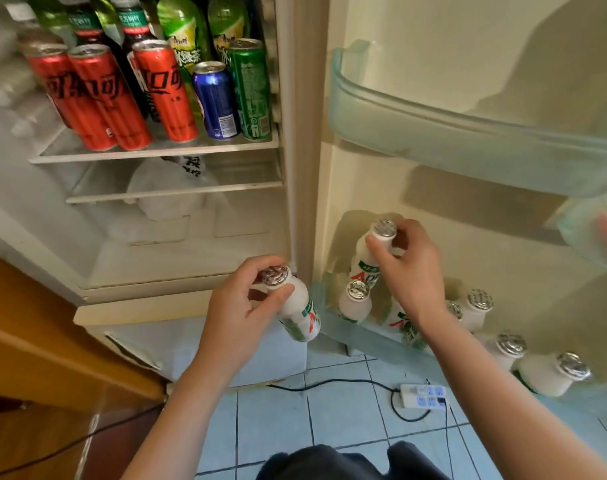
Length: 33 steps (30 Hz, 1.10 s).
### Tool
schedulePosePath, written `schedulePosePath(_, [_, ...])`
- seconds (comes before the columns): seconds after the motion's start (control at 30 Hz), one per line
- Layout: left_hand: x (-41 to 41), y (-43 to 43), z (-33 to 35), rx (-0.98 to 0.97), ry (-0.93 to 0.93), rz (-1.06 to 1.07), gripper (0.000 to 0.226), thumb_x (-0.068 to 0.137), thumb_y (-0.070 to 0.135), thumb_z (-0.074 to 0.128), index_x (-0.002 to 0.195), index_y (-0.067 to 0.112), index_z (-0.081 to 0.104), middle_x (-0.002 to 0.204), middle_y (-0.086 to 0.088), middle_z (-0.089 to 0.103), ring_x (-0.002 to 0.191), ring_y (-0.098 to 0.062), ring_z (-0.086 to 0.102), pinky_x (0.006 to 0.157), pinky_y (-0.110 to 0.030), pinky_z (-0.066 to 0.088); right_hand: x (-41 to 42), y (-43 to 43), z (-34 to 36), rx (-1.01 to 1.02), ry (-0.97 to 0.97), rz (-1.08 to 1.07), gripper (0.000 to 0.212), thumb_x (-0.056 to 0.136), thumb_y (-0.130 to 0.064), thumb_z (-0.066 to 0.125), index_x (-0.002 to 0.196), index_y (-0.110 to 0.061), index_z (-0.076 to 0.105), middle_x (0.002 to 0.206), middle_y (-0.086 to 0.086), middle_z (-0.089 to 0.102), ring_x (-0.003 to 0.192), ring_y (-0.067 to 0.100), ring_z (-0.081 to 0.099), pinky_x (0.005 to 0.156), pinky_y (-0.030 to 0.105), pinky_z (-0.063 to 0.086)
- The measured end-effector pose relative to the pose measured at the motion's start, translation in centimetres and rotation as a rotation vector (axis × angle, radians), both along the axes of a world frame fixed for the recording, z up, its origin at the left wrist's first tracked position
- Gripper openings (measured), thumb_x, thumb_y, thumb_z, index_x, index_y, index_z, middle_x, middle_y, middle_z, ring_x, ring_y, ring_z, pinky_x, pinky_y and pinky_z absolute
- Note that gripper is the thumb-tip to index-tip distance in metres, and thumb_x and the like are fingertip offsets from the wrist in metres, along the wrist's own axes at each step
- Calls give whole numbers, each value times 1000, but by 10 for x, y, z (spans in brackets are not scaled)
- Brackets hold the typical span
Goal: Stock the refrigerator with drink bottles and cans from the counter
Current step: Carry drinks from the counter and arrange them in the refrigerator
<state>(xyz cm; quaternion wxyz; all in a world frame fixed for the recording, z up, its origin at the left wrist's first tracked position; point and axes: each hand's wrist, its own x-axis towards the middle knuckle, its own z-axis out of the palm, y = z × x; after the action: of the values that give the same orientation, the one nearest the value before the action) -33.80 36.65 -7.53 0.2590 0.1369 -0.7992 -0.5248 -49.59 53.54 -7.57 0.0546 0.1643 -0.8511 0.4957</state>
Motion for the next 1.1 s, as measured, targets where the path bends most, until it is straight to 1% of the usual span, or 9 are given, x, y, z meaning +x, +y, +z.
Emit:
schedulePosePath(0.07, [-5, -1, 0, -15, 5, -5, 37, 79, 26, 67, 98, 57, 58, 100, 26, 64, 85, -1, 61, 65, -8, 47, -4, -3, -1, 148, -8, 42, 32, 82, -35, 68, 108, -19, 59, 96, -4, 67, 90, 16, 63, 79, 38, 52])
schedulePosePath(0.13, [-7, -1, -2, -27, -8, -11, 38, 81, 24, 68, 98, 56, 58, 101, 26, 63, 86, 0, 61, 67, -8, 47, -5, -4, -4, 244, -5, 56, 30, 79, -35, 70, 103, -19, 61, 95, 0, 69, 89, 23, 64, 78, 43, 52])
schedulePosePath(0.3, [-11, -8, -4, -18, -20, -18, 33, 78, 33, 64, 98, 57, 57, 100, 26, 63, 85, -1, 61, 67, -12, 49, -9, -5, -6, 441, -49, 47, 28, 73, -45, 71, 93, -28, 61, 86, -7, 68, 83, 17, 64, 72, 38, 54])
schedulePosePath(0.43, [-17, -13, -7, -3, -34, -54, 32, 77, 32, 65, 98, 56, 58, 97, 25, 64, 81, -3, 61, 67, -20, 53, -16, -13, -10, 650, -116, 76, 35, 71, -46, 70, 95, -24, 59, 92, -3, 67, 86, 21, 62, 72, 36, 52])
schedulePosePath(0.6, [-22, -15, 1, -10, -18, -110, 31, 75, 38, 66, 97, 58, 58, 97, 25, 64, 82, -1, 62, 66, -14, 50, -25, -19, -1, 708, -243, 211, 36, 75, -42, 70, 100, -18, 60, 100, 3, 65, 92, 21, 61, 81, 38, 51])
schedulePosePath(0.73, [-26, -13, 10, -4, 18, -154, 28, 73, 46, 61, 98, 58, 59, 100, 26, 65, 86, 1, 62, 68, -10, 48, -19, -7, 6, 631, -263, 277, 40, 86, -41, 63, 117, -16, 56, 114, 4, 63, 102, 22, 59, 90, 39, 48])
schedulePosePath(0.83, [-30, -7, 13, -24, 37, -187, 30, 72, 43, 61, 99, 57, 59, 100, 26, 65, 88, 0, 63, 71, -11, 49, -3, 10, 9, 426, -168, 213, 36, 88, -34, 62, 118, -15, 57, 113, 0, 63, 101, 17, 61, 90, 38, 50])
schedulePosePath(1.0, [-42, 11, 17, -20, 67, -284, 28, 76, 42, 61, 102, 53, 60, 100, 20, 67, 84, -15, 62, 75, -32, 52, 23, 44, 7, 81, -141, 77, 14, 88, -20, 63, 101, -23, 63, 94, -13, 67, 84, -4, 62, 74, 14, 49])
schedulePosePath(1.1, [-55, 29, 17, -52, 78, -352, 29, 79, 41, 61, 104, 55, 57, 101, 23, 64, 82, -9, 61, 72, -25, 51, 31, 61, 2, -56, -144, -14, 18, 89, -19, 61, 104, -29, 61, 91, -12, 69, 82, -4, 63, 70, 10, 49])
